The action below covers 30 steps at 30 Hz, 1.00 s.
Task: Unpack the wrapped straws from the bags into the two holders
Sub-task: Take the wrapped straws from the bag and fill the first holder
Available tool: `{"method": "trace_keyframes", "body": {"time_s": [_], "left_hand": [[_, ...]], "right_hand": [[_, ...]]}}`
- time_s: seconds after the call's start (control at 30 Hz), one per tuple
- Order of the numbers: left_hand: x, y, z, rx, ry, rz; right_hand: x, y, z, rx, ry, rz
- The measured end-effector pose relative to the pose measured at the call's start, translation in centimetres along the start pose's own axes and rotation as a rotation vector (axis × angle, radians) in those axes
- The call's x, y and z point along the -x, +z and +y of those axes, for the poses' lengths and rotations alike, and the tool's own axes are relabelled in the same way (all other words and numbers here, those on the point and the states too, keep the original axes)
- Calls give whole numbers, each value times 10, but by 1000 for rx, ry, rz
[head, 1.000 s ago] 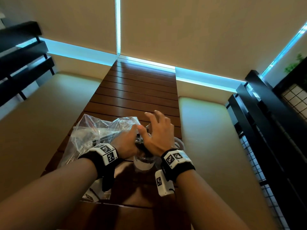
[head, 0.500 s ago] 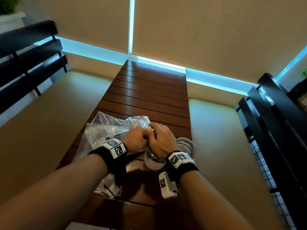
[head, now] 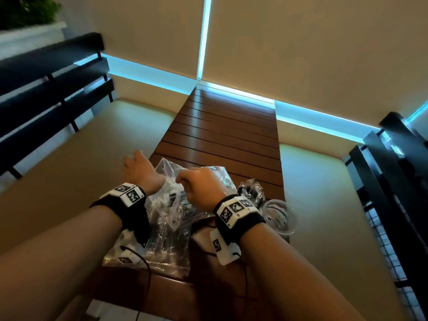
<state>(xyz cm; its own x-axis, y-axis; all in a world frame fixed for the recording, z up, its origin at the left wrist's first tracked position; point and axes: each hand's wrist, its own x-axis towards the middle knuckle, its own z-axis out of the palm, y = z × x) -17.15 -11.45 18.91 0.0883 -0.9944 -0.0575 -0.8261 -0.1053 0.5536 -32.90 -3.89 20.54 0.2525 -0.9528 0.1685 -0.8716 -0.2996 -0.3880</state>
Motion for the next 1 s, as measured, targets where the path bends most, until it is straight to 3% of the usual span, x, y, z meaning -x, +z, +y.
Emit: {"method": "trace_keyframes", "body": {"time_s": [0.03,0.1,0.17,0.33,0.57,0.8,1.0], "left_hand": [[1,0,-9,7,-47,-101],[4,-1,-24,-145,-6,-359],[8,3,-37,-271,54,-461],[1,9,-50,-196,41,-444],[5,-1,-40,-148,108,-391],[6,5,-51,-46,94,-410],[12,10,-47,-56,123,-424]], "right_hand": [[-9,14,-6,5,-6,-90],[-22,43,-16,51,-20,-239],[-30,64,-20,54,-10,-326],[-45,85,-5,112,109,-356],[-54,89,32,315,261,-517],[-62,95,32,246,180,-671],[-58,97,33,347,87,-777]]}}
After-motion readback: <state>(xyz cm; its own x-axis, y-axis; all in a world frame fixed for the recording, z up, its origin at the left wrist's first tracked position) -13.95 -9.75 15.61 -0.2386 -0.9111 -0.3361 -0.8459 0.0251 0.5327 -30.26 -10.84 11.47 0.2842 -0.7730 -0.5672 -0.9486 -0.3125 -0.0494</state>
